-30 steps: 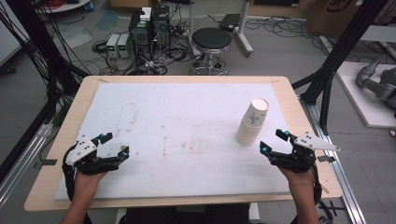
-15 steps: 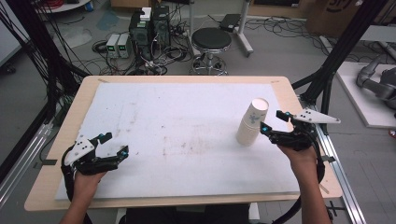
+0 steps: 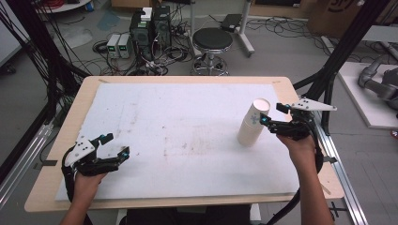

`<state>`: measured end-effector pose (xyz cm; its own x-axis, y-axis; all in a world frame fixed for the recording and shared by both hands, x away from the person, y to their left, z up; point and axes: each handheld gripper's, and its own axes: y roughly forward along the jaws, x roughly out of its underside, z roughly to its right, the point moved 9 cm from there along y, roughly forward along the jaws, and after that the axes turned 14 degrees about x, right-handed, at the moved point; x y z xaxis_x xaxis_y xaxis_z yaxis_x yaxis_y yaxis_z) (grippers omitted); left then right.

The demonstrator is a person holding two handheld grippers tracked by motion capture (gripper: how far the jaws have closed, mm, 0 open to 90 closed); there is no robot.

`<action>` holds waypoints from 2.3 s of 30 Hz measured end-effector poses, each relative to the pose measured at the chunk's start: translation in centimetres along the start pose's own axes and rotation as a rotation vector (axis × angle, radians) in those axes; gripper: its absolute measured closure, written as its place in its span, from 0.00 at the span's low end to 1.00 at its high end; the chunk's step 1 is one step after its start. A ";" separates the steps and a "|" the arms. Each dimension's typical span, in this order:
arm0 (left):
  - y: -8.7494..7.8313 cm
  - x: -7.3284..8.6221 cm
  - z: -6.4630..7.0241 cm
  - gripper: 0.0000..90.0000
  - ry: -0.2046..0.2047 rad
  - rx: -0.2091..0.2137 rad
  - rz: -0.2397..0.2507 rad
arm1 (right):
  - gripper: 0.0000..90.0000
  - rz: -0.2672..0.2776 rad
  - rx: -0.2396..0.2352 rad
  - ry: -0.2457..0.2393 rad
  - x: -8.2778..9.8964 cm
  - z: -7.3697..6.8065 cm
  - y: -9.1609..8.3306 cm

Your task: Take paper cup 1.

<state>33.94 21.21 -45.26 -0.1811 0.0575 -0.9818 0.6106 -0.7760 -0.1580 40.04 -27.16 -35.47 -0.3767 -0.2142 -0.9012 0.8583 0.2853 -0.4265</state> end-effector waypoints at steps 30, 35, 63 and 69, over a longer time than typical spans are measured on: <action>0.3 0.3 0.0 0.16 -0.007 0.018 -0.014 | 0.36 -0.125 -0.016 -0.030 -0.3 -0.8 4.6; 0.4 0.3 0.0 0.17 -0.006 0.019 -0.014 | 0.37 -0.094 -0.008 -0.020 -1.5 -0.7 4.1; 0.5 0.2 0.3 0.16 -0.015 0.033 -0.008 | 0.38 0.103 -0.031 -0.069 -9.0 -1.3 -3.6; 0.7 0.0 0.4 0.15 -0.018 0.031 0.004 | 0.38 0.125 -0.086 -0.084 -8.8 -2.8 -4.5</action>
<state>33.99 20.42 -45.31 -0.1928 0.0427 -0.9803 0.5872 -0.7954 -0.1502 38.45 -23.95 -25.86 -0.2356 -0.2481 -0.9396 0.8621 0.3929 -0.3199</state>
